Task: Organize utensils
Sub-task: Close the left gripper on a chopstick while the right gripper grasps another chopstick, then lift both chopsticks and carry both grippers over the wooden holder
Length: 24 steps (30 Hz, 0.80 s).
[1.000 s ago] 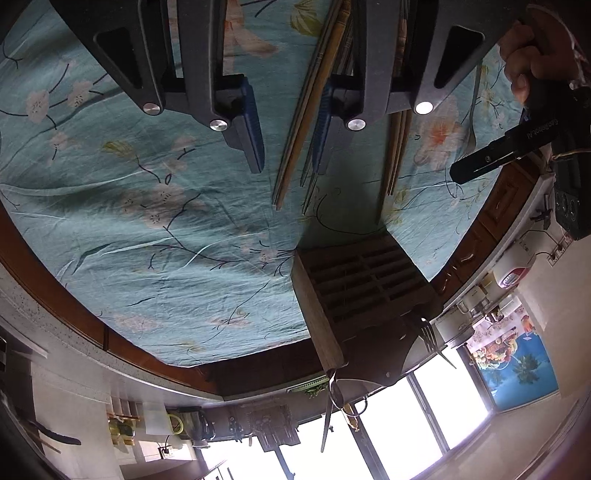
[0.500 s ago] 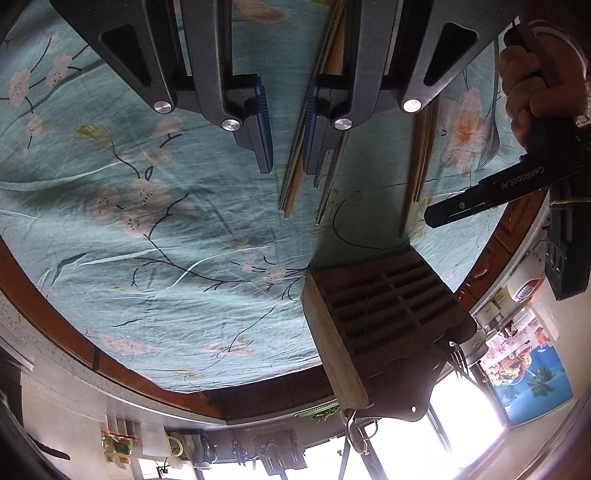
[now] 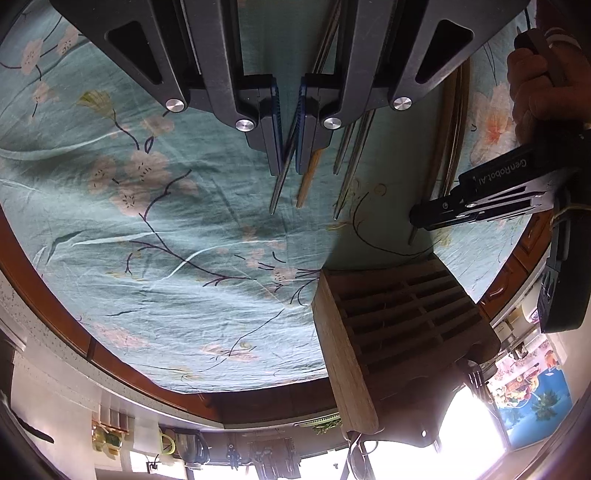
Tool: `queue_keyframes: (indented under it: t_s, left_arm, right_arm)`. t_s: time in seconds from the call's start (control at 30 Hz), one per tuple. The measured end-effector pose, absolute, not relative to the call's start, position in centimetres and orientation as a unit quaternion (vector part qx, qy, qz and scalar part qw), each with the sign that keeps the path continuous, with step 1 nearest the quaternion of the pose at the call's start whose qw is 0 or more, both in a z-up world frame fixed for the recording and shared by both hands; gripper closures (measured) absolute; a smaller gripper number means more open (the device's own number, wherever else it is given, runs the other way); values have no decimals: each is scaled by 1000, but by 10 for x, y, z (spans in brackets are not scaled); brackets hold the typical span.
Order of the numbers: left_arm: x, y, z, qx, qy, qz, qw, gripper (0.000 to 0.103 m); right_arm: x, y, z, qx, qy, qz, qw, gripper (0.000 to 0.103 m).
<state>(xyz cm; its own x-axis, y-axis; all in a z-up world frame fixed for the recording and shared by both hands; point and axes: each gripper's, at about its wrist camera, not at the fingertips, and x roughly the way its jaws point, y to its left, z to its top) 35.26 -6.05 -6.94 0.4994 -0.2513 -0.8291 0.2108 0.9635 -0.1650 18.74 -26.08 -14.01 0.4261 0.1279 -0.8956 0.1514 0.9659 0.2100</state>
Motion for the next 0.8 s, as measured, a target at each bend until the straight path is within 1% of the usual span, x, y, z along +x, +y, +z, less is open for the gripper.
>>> queue_keyframes:
  t_s: [0.07,0.17,0.23,0.3,0.4,0.53,0.8]
  left_arm:
    - [355,-67,-70,-6,483,-135,865,90]
    - [358,-73,-72,6,480,-137,866,94]
    - [357,-74,-73,8,476,-140,868,95]
    - [356,-73,-73,3,474,-141,869,96]
    - [348,-67,-70,-21,469,-151,870,100]
    - [324,-60,-53,-37,446,-162,880,100]
    - [265,-37,-4,-70,390,-189,898,100]
  right_arm:
    - [191,-261,-142,129,534,-6,835,97]
    - [196,-260,-142,129,535,-7,835,97]
    - [195,-256,-142,113,532,-5,839,97]
    - [195,-256,-142,111,530,-3,840,96]
    - [193,-262,-139,133,529,0,838,98]
    - [182,-268,-122,156,510,8,846,98]
    - [160,-267,-77,162,470,27,867,98]
